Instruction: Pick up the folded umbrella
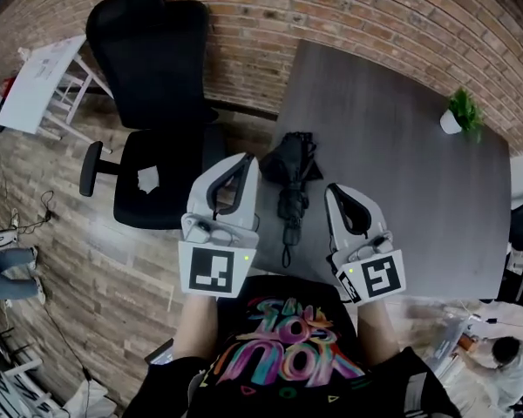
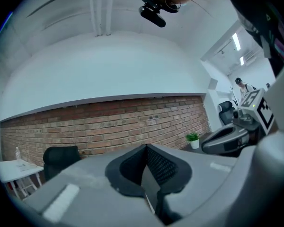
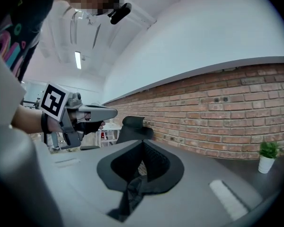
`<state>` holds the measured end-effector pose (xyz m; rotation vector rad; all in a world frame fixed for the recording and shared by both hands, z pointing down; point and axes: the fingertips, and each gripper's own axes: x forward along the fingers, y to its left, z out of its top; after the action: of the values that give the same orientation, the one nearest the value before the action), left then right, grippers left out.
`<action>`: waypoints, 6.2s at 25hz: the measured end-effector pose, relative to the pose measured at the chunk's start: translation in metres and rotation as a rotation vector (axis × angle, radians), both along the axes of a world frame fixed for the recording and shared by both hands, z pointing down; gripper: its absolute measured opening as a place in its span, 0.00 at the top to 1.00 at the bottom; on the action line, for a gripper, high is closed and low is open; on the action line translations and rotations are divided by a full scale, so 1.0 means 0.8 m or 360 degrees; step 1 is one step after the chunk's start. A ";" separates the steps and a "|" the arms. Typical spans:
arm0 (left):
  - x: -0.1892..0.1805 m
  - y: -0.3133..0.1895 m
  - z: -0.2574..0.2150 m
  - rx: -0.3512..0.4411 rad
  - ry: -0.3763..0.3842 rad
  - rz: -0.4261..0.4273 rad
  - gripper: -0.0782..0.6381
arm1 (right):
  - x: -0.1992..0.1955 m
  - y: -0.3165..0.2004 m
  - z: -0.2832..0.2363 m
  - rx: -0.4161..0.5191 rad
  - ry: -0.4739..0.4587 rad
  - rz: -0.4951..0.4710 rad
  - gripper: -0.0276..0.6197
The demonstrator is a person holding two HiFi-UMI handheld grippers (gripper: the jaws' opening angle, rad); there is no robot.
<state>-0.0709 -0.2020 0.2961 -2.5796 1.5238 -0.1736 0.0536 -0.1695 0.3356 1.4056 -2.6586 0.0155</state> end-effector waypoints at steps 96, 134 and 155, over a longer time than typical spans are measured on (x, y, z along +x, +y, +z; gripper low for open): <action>-0.060 0.007 0.078 -0.0192 -0.0031 -0.0148 0.89 | -0.031 -0.107 0.334 -0.1030 0.0103 0.0139 0.47; -0.004 0.006 0.008 -0.0003 0.0035 0.0037 0.89 | 0.019 -0.072 0.096 -0.0384 -0.0224 0.0216 0.50; 0.065 0.007 0.011 -0.0090 0.0170 0.0251 0.89 | 0.110 0.019 -0.047 0.0084 -0.0156 0.0398 0.50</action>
<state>-0.0191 -0.1963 0.3051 -2.7806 1.3577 -0.0633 0.1420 -0.1546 0.2984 1.7894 -2.5562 0.0407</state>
